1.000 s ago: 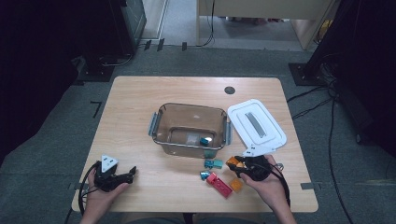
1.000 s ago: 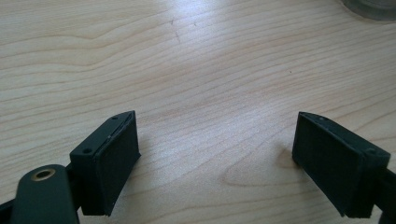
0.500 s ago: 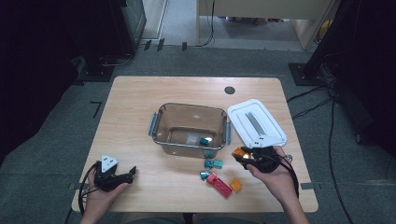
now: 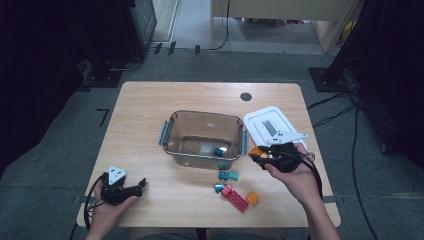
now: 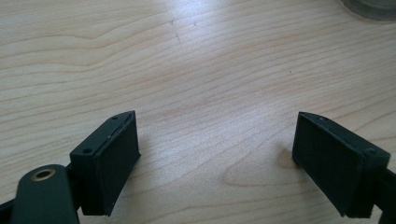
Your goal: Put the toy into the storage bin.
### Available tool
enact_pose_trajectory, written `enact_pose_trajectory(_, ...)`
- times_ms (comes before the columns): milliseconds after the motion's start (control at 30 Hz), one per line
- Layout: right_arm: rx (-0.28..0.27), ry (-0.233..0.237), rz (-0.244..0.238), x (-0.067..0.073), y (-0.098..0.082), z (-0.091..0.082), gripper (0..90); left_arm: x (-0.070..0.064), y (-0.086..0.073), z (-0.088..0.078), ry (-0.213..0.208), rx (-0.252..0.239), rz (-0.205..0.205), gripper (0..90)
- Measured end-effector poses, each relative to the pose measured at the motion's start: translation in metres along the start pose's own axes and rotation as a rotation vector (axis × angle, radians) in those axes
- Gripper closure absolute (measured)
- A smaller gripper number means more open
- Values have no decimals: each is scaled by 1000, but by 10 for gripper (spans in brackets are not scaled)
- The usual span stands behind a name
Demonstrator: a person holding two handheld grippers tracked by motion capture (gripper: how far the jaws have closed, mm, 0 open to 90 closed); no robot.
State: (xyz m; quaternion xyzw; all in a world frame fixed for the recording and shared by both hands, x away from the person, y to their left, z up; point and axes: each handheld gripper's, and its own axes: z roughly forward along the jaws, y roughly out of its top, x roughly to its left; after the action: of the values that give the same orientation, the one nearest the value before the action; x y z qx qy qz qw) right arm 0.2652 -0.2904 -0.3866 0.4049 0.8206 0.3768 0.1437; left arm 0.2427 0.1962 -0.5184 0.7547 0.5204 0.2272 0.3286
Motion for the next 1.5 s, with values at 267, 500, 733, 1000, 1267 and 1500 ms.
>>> enact_pose_trajectory(267, -29, 12, -33, 5, 30, 3, 603, 0, 0, 0, 0, 0, 1, 146)
enact_pose_trajectory(500, -31, 43, -63, 16, 50, 20, 603, 0, 0, 0, 0, 0, 1, 146)
enact_pose_trajectory(733, -22, 81, -85, 28, 66, 44, 603, 0, 0, 0, 0, -1, 1, 146)
enact_pose_trajectory(1000, 12, 95, -81, 32, 74, 70, 603, 0, 0, 0, 0, -2, 1, 146)
enact_pose_trajectory(1267, 52, 95, -75, 31, 73, 89, 603, 0, 0, 0, -1, 0, 2, 146)
enact_pose_trajectory(1500, 64, 93, -76, 30, 72, 92, 603, 0, 0, 0, 0, -1, 2, 146)
